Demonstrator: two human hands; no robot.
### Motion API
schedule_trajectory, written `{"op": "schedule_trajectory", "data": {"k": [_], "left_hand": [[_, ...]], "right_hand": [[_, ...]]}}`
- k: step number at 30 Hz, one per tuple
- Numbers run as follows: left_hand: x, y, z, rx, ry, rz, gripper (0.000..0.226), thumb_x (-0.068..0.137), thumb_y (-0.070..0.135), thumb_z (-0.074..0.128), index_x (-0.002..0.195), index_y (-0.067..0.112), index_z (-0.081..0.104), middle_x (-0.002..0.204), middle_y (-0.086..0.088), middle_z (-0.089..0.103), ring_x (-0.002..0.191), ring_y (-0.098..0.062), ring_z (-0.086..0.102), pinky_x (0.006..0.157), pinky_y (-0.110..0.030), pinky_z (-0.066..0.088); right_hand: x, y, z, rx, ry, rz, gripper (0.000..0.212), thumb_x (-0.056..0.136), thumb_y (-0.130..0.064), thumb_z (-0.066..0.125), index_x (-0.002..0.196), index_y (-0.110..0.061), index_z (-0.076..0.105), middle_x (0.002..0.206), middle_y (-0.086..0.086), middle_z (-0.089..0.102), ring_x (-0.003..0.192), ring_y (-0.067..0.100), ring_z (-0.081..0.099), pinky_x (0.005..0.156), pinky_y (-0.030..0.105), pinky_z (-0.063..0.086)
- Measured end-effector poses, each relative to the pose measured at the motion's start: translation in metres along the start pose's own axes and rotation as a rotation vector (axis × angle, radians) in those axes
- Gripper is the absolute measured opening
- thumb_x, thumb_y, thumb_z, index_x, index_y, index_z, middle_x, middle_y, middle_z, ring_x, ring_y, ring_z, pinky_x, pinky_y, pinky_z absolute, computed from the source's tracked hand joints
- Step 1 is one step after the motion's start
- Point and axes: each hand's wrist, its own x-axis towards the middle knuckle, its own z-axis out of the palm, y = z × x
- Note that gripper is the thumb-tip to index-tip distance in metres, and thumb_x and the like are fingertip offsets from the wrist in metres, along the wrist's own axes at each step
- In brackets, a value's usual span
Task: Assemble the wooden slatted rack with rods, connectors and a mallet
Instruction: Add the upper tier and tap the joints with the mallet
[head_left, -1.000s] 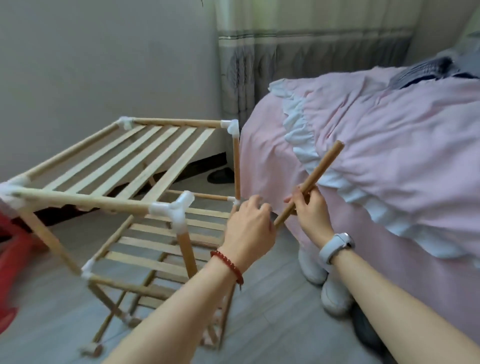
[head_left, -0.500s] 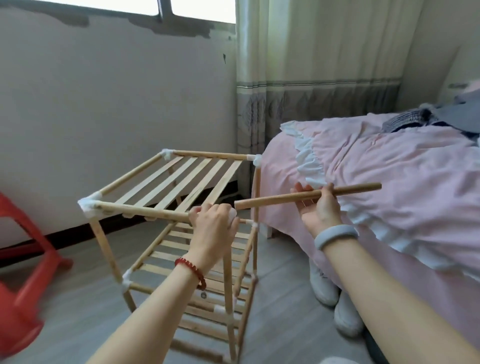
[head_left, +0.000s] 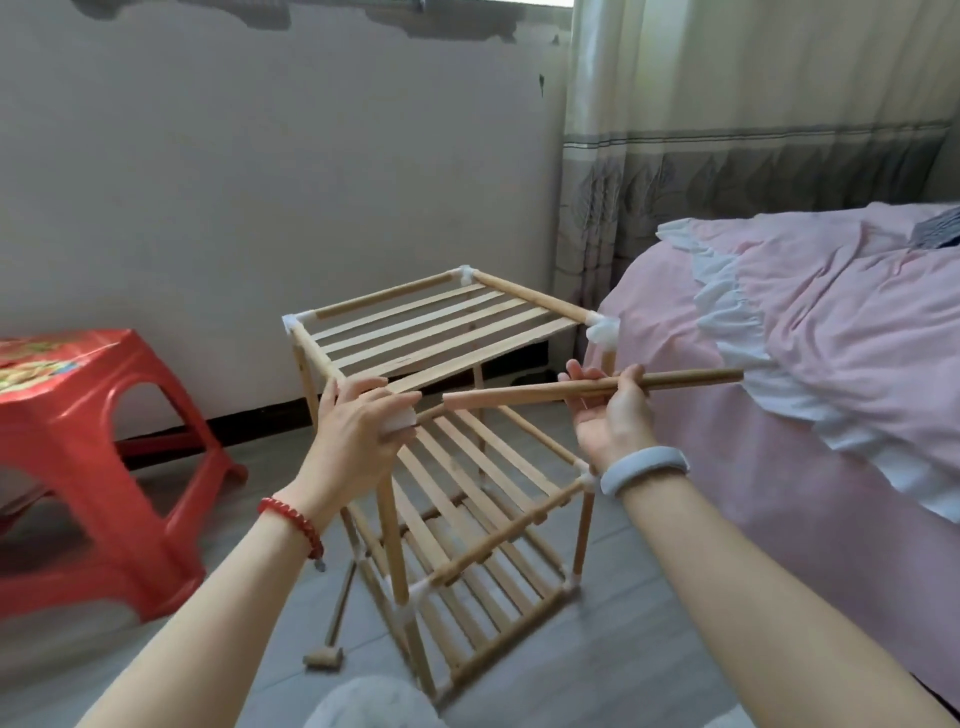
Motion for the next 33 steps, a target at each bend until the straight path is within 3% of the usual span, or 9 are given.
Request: {"op": "schedule_trajectory", "data": {"k": [2,4,6,10,16,21,26,31,33], "left_hand": [[-0.005,-0.008,-0.004,-0.012,-0.019,-0.075,0.04,0.075,0.005,0.077,0.114,0.004,0.067,0.105,-0.013,0.064,0.11,-0.032,0.048,0.1,-0.054,0.036],[-0.009,-0.013,-0.008,-0.124,-0.013,-0.135,0.035,0.081,0.006,0.072,0.115,0.003,0.066,0.109,-0.007,0.055,0.111,-0.018,0.038,0.101,-0.035,0.031],[-0.013,-0.017,-0.01,-0.204,0.016,-0.111,0.025,0.082,0.005,0.07,0.107,0.005,0.068,0.106,-0.001,0.051,0.11,-0.009,0.033,0.097,-0.028,0.026],[-0.015,-0.018,-0.009,-0.268,0.042,-0.124,0.019,0.081,0.0,0.069,0.1,0.003,0.069,0.103,0.0,0.053,0.115,-0.008,0.032,0.098,-0.028,0.025],[-0.026,-0.026,-0.006,-0.308,0.119,-0.064,0.023,0.078,0.001,0.071,0.101,0.007,0.068,0.103,0.003,0.057,0.121,-0.013,0.037,0.102,-0.033,0.03],[-0.024,-0.016,-0.008,-0.419,0.193,-0.176,0.021,0.081,0.031,0.062,0.099,0.021,0.066,0.092,0.005,0.059,0.119,-0.01,0.035,0.097,-0.007,0.02],[-0.024,-0.021,-0.004,-0.464,0.228,-0.234,0.014,0.081,0.022,0.069,0.092,0.029,0.065,0.088,0.009,0.055,0.114,-0.003,0.037,0.096,-0.003,0.021],[-0.026,-0.024,-0.005,-0.478,0.242,-0.228,0.012,0.078,0.019,0.073,0.088,0.024,0.068,0.09,0.005,0.056,0.111,0.004,0.037,0.092,-0.002,0.026],[-0.027,-0.028,-0.009,-0.416,0.276,-0.245,0.008,0.081,0.023,0.073,0.087,0.02,0.07,0.089,0.002,0.059,0.105,0.004,0.039,0.099,-0.014,0.031]], "right_hand": [[-0.008,0.02,0.012,-0.03,-0.041,0.024,0.027,0.101,-0.034,0.036,0.115,-0.012,0.043,0.066,0.009,0.056,0.061,0.026,0.066,0.07,0.044,0.058],[-0.015,0.033,0.019,-0.044,-0.082,0.045,0.025,0.101,-0.033,0.037,0.109,-0.011,0.044,0.068,0.009,0.055,0.062,0.026,0.066,0.071,0.044,0.058],[-0.018,0.039,0.022,-0.046,-0.109,0.053,0.024,0.101,-0.034,0.037,0.106,-0.011,0.044,0.067,0.009,0.054,0.058,0.025,0.066,0.068,0.043,0.059],[-0.014,0.038,0.025,-0.048,-0.139,0.074,0.024,0.101,-0.033,0.037,0.102,-0.01,0.043,0.064,0.008,0.052,0.052,0.023,0.063,0.064,0.043,0.059],[-0.004,0.041,0.042,-0.126,-0.178,0.157,0.029,0.102,-0.034,0.032,0.087,-0.012,0.04,0.061,0.005,0.044,0.054,0.021,0.052,0.073,0.045,0.055],[0.002,0.057,0.049,-0.136,-0.2,0.212,0.027,0.102,-0.035,0.031,0.09,-0.012,0.04,0.053,0.003,0.045,0.05,0.019,0.052,0.066,0.042,0.055],[0.0,0.072,0.046,-0.127,-0.176,0.217,0.027,0.103,-0.035,0.029,0.092,-0.013,0.04,0.054,0.003,0.046,0.048,0.02,0.058,0.08,0.044,0.055],[-0.002,0.09,0.037,-0.115,-0.21,0.301,0.025,0.103,-0.033,0.031,0.095,-0.012,0.042,0.063,0.007,0.053,0.062,0.025,0.065,0.083,0.047,0.054],[-0.003,0.087,0.038,-0.183,-0.249,0.335,0.025,0.103,-0.03,0.034,0.095,-0.009,0.045,0.079,0.012,0.057,0.08,0.029,0.066,0.082,0.047,0.054]]}}
